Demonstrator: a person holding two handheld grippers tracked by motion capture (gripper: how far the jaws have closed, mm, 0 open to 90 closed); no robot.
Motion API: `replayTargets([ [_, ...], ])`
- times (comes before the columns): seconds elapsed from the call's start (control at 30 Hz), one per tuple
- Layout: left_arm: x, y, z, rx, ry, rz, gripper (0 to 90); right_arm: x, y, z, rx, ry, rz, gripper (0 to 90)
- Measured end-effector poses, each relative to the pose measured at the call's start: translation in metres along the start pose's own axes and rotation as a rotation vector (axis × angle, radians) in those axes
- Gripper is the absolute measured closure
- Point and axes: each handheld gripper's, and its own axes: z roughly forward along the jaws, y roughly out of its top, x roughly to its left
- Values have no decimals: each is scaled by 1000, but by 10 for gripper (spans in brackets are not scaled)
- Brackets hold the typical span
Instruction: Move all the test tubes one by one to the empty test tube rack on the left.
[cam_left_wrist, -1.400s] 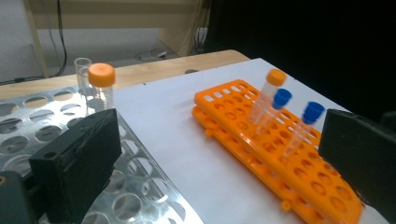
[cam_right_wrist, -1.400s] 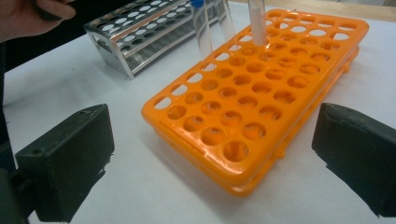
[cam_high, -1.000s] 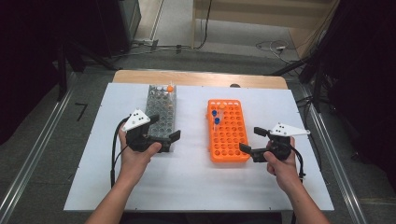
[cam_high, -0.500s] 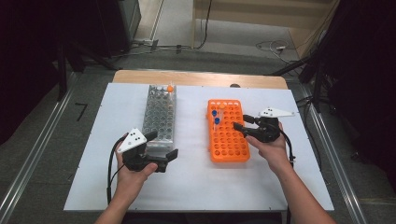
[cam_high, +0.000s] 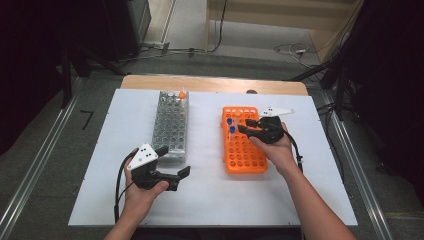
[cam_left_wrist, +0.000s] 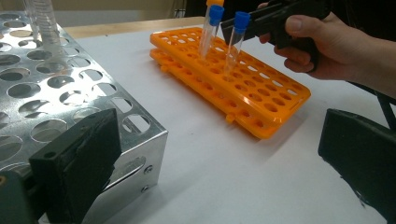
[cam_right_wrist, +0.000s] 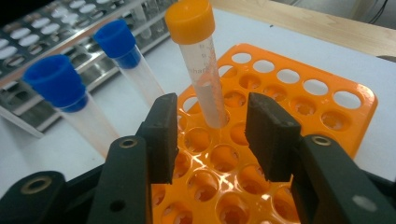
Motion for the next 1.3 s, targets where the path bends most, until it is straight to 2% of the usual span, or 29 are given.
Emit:
replayTargets([
  [0.33, 3, -1, -1, -4, 0, -13, 0, -2, 8, 20, 47, 1, 14, 566],
  [0.63, 4, -2, -3, -10, 7, -19, 0, 2, 10, 30, 76, -28, -28, 649],
  [0.77, 6, -3, -3, -12, 17, -33, 0, 8, 12, 34, 103, -73, -83, 701],
  [0.83, 7, -3, -2, -10, 17, -31, 0, 8, 12, 35, 105, -86, -81, 722],
  [1.03, 4, -4, -1, -4, 5, -19, 0, 7, 12, 31, 82, -81, -67, 729],
  [1.13, 3, -5, 0, 1, -3, -14, 0, 7, 12, 23, 29, -77, -46, 731],
  [1.17, 3, -5, 0, 1, -3, -14, 0, 7, 12, 23, 29, -77, -46, 731],
  [1.23, 2, -5, 1, 7, -5, -9, 0, 7, 14, 13, -25, -70, -28, 731],
  [1.3, 2, -5, 1, 4, -7, -8, 0, 7, 14, 6, -41, -58, -14, 731],
])
